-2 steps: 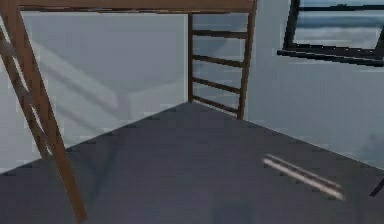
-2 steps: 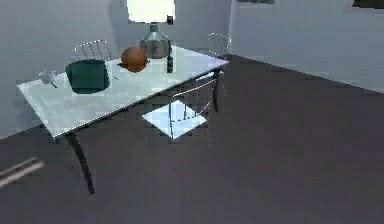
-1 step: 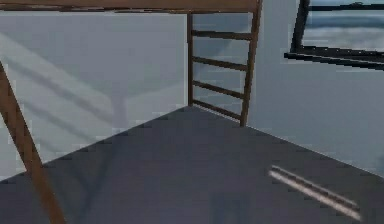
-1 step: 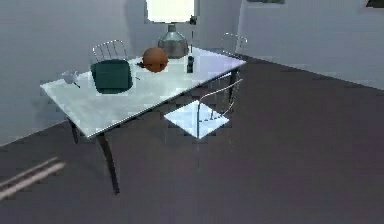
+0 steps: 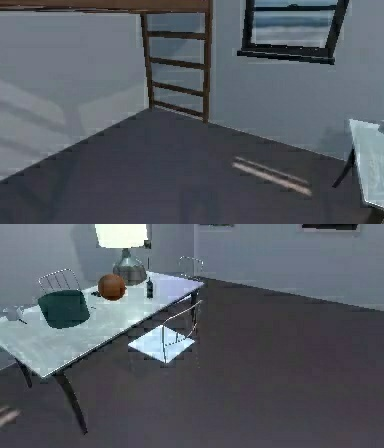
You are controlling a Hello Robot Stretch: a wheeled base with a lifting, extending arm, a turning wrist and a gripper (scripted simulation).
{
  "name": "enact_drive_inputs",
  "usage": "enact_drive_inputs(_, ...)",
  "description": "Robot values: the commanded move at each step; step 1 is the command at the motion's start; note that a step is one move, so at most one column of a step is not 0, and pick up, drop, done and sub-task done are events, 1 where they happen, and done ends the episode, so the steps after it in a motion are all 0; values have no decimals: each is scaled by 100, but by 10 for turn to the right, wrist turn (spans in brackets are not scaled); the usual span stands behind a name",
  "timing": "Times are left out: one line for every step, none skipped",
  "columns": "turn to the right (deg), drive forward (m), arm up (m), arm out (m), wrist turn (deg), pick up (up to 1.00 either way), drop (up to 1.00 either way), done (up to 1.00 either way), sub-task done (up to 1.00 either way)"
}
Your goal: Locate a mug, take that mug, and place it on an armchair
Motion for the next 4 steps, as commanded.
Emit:
enact_drive_inputs(0, 85, 0, 0, 0, 0, 0, 0, 0)
enact_drive_inputs(450, 0, 0, 0, 0, 0, 0, 0, 0)
enact_drive_inputs(120, 0, 0, 0, 0, 0, 0, 0, 0)
enact_drive_inputs(0, 45, 0, 0, 0, 0, 0, 0, 0)
